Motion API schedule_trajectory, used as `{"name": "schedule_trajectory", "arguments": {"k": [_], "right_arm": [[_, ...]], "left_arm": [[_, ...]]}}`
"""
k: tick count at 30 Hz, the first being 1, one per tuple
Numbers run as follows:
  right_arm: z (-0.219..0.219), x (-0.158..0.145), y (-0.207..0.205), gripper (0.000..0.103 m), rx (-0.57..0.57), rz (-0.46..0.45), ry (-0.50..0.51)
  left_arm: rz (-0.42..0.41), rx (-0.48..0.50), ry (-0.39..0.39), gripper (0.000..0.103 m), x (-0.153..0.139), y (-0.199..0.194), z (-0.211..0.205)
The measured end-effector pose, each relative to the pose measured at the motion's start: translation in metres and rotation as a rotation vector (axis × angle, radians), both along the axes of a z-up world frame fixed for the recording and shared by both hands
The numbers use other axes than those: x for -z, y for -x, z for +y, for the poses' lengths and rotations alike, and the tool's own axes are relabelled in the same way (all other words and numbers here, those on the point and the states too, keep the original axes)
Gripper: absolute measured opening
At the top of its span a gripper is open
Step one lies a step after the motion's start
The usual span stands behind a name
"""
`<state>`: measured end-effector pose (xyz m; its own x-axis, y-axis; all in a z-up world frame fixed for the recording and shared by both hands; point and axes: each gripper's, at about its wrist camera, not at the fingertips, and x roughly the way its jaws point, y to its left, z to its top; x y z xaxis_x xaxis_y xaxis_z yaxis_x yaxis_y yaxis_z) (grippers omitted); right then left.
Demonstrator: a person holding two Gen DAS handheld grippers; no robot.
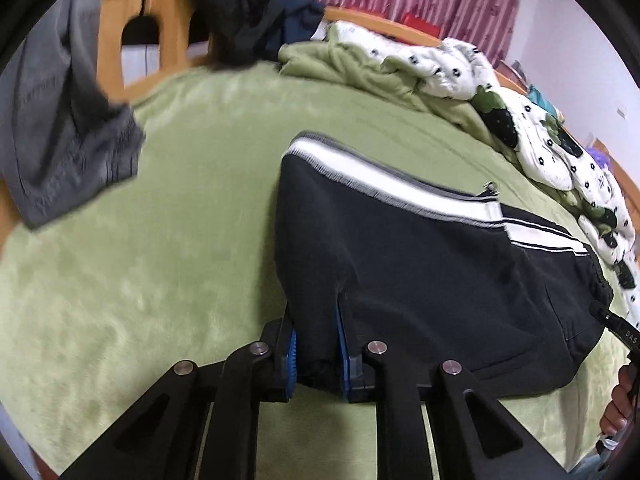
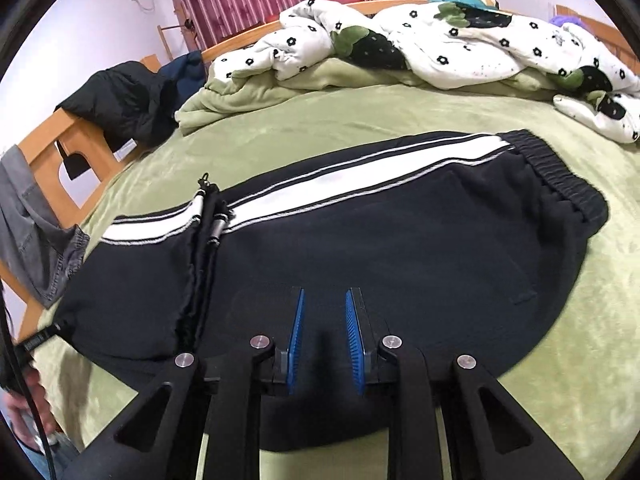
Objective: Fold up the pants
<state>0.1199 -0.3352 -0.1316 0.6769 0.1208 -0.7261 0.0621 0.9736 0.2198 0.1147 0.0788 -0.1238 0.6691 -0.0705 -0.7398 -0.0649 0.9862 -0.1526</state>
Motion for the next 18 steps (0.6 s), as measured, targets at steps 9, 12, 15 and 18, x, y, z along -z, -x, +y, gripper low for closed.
{"name": "schedule_trajectory", "arguments": {"k": [9, 12, 15, 18], "right_arm": [[-0.018, -0.005, 0.022, 0.021, 0.024, -0.017, 0.075], [-0.017, -0.008, 0.025, 0.021, 0.022, -0.026, 0.079], [-0.014, -0.011, 0.027, 0.021, 0.017, -0.029, 0.085], [-0.01, -0.013, 0.031, 0.021, 0.009, -0.034, 0.095]], "left_arm": [[-0.07, 0.041, -0.095, 0.014, -0.042, 0.006, -0.048], [-0.078, 0.059, -0.108, 0.014, -0.048, 0.01, -0.058], [-0.091, 0.072, -0.11, 0.013, -0.055, 0.018, -0.067], [-0.103, 0.093, -0.106, 0.013, -0.06, 0.019, -0.078]]}}
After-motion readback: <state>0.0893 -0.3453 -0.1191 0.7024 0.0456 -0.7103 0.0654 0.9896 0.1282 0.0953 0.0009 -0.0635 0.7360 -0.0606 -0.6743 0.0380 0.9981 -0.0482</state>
